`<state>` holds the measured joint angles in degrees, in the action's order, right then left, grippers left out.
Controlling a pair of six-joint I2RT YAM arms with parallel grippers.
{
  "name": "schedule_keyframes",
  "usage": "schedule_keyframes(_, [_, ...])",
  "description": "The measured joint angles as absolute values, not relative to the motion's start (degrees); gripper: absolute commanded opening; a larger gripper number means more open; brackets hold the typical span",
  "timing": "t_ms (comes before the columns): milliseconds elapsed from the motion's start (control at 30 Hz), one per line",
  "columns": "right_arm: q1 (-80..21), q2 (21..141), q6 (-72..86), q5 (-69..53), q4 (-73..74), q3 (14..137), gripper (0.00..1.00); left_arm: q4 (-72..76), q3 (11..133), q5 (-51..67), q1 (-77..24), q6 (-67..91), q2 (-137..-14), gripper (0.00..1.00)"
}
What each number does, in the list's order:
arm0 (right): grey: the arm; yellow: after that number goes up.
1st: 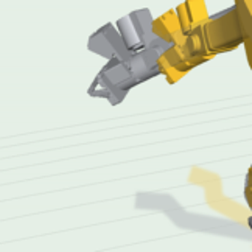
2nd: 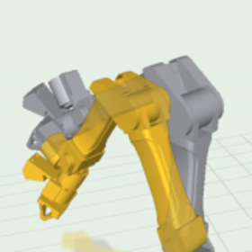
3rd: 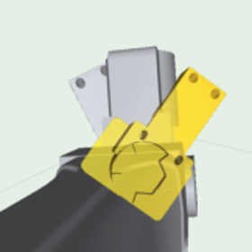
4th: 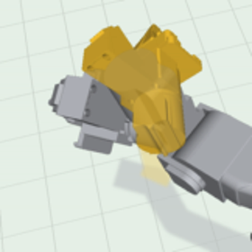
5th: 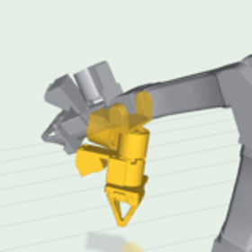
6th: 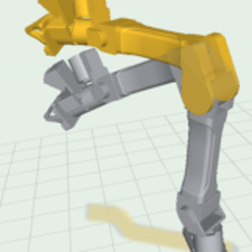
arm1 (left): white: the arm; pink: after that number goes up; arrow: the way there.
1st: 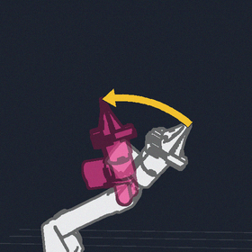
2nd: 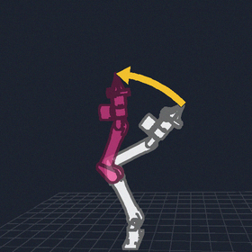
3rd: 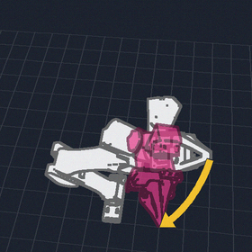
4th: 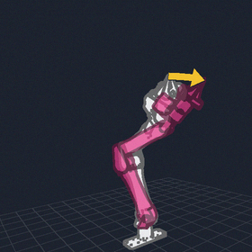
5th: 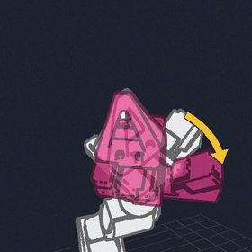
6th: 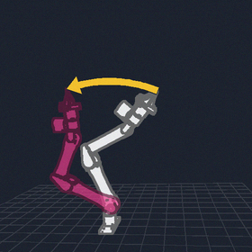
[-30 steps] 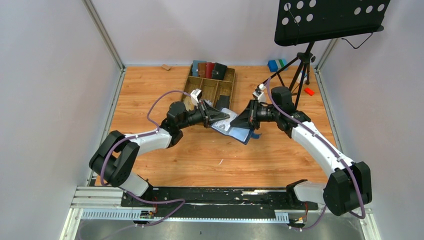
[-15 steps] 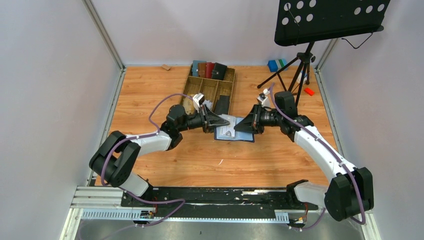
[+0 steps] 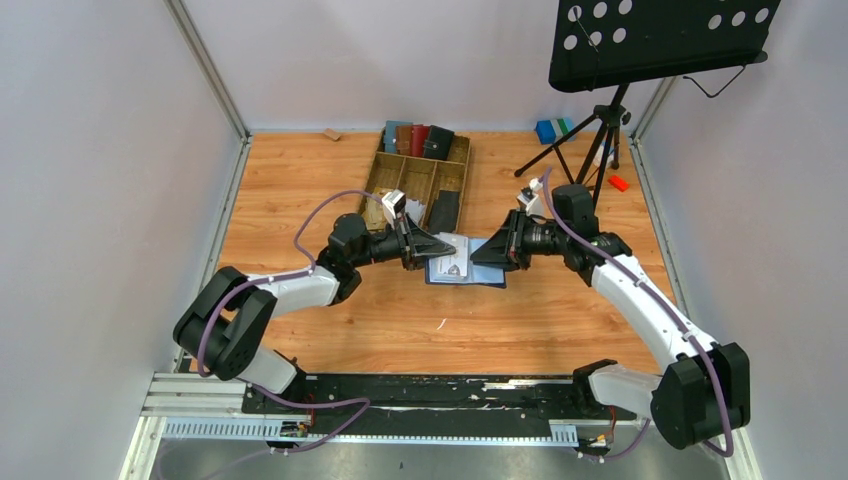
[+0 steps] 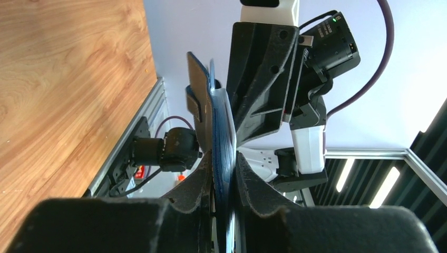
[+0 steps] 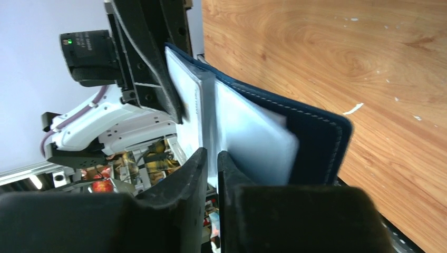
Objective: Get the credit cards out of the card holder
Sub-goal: Remove the credit card from the card holder.
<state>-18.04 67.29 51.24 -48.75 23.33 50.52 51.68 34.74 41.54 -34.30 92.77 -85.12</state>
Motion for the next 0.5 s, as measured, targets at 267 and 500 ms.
schedule_keyframes(267, [-17.9,66.3,54.6,-52.2,14.6,48.8,0.41,52.6,34.7,41.9,-34.3,93.3,-85.1,0.14])
schedule_keyframes(500, [-18.4,68.4,55.6,-54.2,11.2,48.8,0.4,55.2,34.9,42.4,-34.0,95.0,-86.3,0.12])
